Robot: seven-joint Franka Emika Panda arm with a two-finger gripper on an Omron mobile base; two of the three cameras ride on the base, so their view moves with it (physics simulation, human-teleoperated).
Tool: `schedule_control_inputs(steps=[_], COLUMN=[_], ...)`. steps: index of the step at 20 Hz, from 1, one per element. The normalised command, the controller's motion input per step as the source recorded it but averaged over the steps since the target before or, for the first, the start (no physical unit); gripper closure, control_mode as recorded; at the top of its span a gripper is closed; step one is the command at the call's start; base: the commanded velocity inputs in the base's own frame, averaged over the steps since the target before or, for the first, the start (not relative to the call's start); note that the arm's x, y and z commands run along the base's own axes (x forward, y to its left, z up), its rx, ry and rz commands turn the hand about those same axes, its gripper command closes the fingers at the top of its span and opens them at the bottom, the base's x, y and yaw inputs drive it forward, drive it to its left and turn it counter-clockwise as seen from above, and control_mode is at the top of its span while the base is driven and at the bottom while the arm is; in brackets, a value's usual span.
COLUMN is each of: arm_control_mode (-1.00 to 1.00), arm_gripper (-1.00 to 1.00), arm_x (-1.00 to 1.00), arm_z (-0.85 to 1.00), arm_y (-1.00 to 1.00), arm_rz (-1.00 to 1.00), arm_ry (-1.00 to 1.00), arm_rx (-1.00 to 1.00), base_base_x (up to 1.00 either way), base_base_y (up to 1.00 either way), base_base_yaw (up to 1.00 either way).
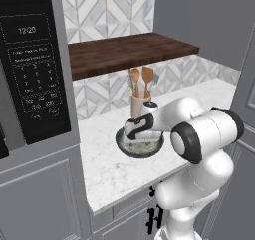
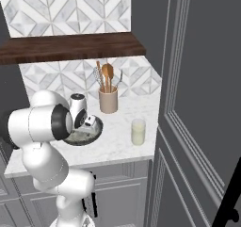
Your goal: Grab a lemon wedge from the fridge and one ice cube from the ice bowl, and put them in the glass of lemonade.
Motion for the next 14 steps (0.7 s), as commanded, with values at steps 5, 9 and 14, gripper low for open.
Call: schedule_control_inputs(steps=[5, 9, 14], arm_control_mode=[-1.00, -1.00, -1.00], arm_gripper=[-1.00, -1.00, -1.00], arm_x=[-0.07, -0.08, 0.02], arm_z=[0.00, 0.00, 0.00], arm_y=[0.00, 0.00, 0.00], arm_rz=[0.00, -0.01, -0.01], arm_ry=[-0.02, 0.00, 0.00], arm_rx=[0.00, 0.00, 0.00], base_base_x=[0.00, 0.00, 0.00], base_base_y=[0.00, 0.00, 0.00], base_base_yaw=[0.00, 0.00, 0.00])
